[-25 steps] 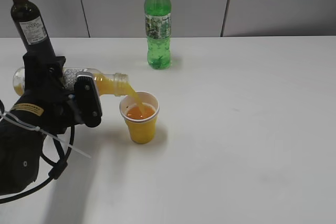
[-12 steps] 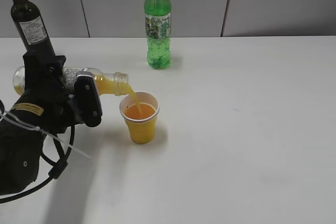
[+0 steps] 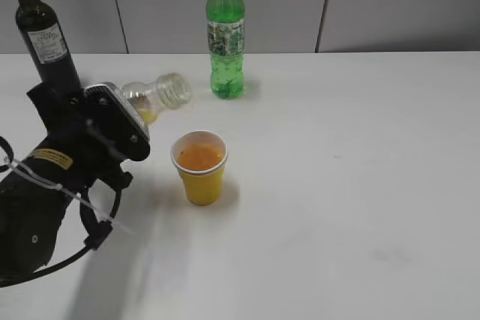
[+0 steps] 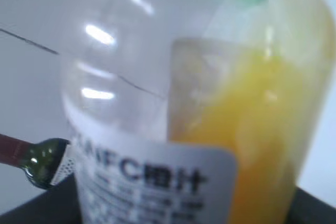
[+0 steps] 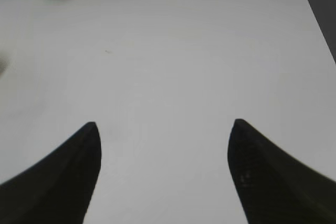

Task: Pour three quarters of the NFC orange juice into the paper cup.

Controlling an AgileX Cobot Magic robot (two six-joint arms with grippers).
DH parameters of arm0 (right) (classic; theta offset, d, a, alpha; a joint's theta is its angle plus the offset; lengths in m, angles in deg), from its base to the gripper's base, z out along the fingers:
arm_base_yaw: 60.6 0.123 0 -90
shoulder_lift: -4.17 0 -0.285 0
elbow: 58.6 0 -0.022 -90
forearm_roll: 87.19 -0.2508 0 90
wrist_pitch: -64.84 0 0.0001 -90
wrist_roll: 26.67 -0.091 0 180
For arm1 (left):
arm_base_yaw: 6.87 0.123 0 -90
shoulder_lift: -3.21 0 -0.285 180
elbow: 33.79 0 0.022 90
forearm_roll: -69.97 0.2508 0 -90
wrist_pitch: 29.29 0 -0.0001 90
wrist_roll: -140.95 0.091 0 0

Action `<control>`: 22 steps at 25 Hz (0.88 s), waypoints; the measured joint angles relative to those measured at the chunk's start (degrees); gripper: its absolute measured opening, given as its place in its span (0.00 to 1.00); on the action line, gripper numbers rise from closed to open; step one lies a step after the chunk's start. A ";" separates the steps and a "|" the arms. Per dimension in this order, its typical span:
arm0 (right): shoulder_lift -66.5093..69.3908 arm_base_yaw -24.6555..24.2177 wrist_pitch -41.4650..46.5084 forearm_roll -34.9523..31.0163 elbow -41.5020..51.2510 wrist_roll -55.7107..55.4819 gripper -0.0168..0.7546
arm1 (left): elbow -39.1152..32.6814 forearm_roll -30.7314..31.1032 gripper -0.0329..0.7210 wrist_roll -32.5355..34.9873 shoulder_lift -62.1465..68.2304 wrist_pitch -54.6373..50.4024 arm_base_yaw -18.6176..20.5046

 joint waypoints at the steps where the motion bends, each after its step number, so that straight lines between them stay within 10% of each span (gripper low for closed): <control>1: 0.00 0.00 0.00 0.00 0.00 0.00 0.79 | 0.00 0.25 0.66 -3.28 0.00 -0.22 0.00; 11: 0.00 0.00 0.00 0.00 0.00 0.00 0.79 | -0.97 5.91 0.66 -48.33 0.00 0.15 4.26; 22: 0.00 0.00 0.00 0.00 0.00 0.00 0.79 | -2.89 23.76 0.66 -67.09 0.00 1.17 14.56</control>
